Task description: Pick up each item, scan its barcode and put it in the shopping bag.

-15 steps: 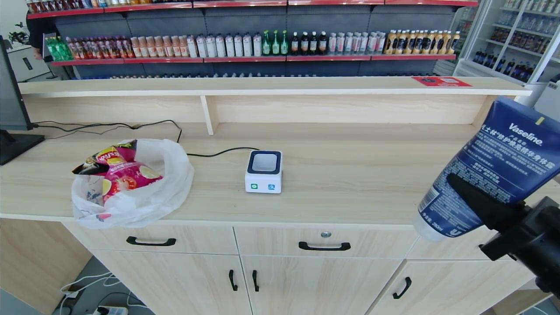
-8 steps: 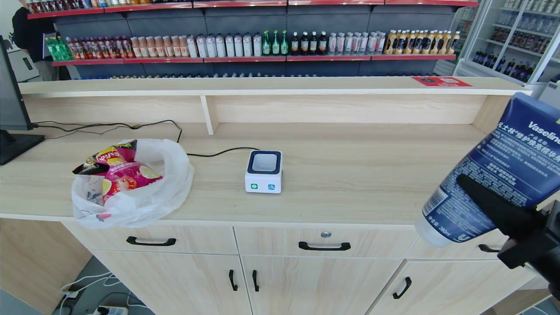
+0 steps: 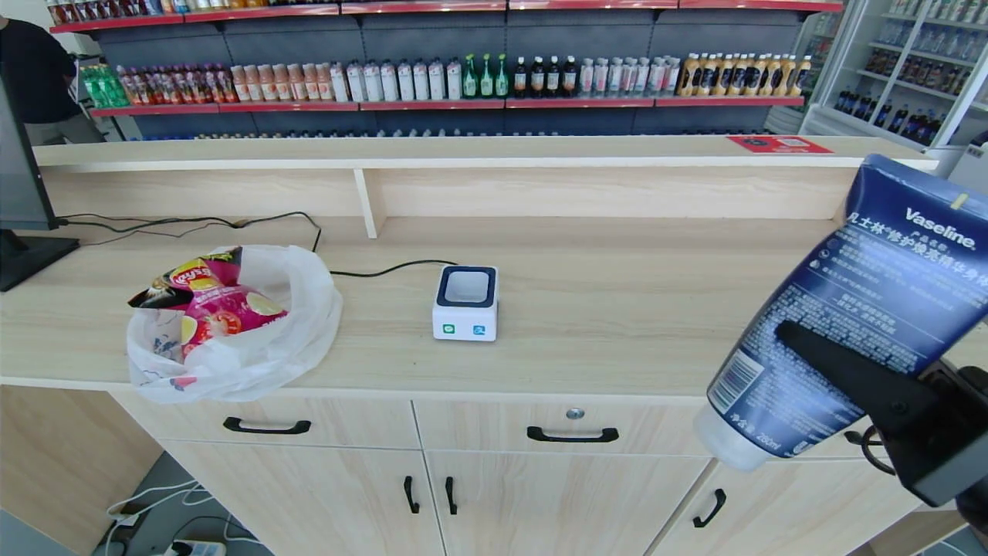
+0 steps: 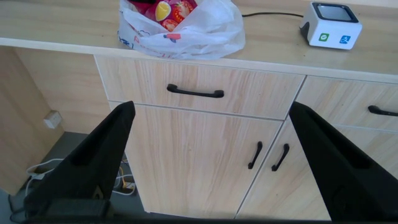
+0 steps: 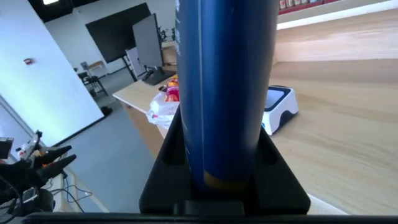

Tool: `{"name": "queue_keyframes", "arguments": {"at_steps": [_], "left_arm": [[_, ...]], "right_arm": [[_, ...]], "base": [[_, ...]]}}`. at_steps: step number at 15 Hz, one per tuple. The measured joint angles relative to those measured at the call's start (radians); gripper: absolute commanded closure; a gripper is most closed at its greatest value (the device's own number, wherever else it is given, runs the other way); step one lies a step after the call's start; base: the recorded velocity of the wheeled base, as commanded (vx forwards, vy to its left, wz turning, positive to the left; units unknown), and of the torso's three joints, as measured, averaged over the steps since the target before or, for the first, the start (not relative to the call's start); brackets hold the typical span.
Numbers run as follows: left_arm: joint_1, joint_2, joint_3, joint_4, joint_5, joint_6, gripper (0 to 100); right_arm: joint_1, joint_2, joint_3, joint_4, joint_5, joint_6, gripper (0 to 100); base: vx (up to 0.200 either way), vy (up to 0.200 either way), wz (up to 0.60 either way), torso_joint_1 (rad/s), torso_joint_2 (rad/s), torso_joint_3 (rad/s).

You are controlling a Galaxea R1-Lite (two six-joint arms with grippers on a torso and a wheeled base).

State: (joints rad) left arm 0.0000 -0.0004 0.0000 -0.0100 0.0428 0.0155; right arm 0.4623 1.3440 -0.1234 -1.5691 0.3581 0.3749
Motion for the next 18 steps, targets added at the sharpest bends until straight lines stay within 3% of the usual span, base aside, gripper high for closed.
{"name": "queue_keyframes", "arguments": {"at_steps": [7, 13, 18], "left_arm": [[0.000, 0.000, 0.000, 0.000, 0.000, 0.000, 0], [0.000, 0.000, 0.000, 0.000, 0.000, 0.000, 0], [0.000, 0.000, 0.000, 0.001, 0.000, 0.000, 0]], "right_arm": [[0.036, 0.046, -0.049, 0.000, 0.026, 0.213, 100], [0.263, -0.023, -0.049, -0.001, 0.035, 0.355, 100], [0.315, -0.085, -0.062, -0.001, 0.034, 0.472, 100]], "base": [[0.000, 0.000, 0.00, 0.000, 0.00, 0.000], [0.000, 0.000, 0.00, 0.000, 0.00, 0.000], [0.000, 0.000, 0.00, 0.000, 0.00, 0.000]]}}
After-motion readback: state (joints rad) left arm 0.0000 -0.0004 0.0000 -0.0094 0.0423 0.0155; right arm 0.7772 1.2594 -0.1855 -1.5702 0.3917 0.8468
